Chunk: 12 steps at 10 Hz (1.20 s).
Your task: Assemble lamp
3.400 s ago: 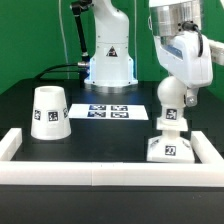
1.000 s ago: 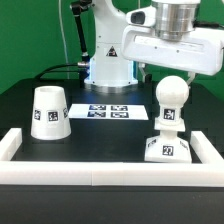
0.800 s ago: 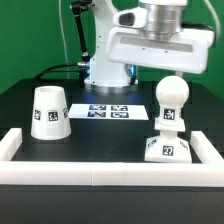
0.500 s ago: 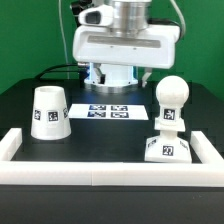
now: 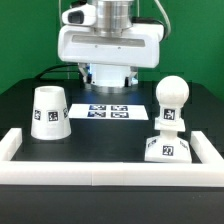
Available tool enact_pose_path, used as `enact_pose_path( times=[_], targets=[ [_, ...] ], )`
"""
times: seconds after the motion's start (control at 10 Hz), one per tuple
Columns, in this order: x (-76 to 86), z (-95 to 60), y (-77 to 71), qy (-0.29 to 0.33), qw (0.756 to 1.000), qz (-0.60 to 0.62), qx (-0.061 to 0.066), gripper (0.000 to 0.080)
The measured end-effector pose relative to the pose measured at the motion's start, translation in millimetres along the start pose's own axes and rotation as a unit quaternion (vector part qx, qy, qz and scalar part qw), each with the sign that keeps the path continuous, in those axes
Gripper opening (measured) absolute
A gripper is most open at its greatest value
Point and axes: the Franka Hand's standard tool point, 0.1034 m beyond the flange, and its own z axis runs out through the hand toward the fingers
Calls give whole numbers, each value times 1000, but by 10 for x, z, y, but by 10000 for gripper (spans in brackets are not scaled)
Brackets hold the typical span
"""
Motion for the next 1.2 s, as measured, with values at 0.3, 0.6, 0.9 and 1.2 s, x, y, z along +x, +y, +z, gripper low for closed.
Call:
enact_pose_path(
  times=[0.3,0.6,0.9,1.2],
  targets=[
    [82,-75,395,28,998,-64,-4,698],
    [91,-65,579,37,997,-72,-6,698],
    [9,3,598,35,997,-68,-5,698],
    [-119,146,594,33,997,-71,-6,698]
  ],
)
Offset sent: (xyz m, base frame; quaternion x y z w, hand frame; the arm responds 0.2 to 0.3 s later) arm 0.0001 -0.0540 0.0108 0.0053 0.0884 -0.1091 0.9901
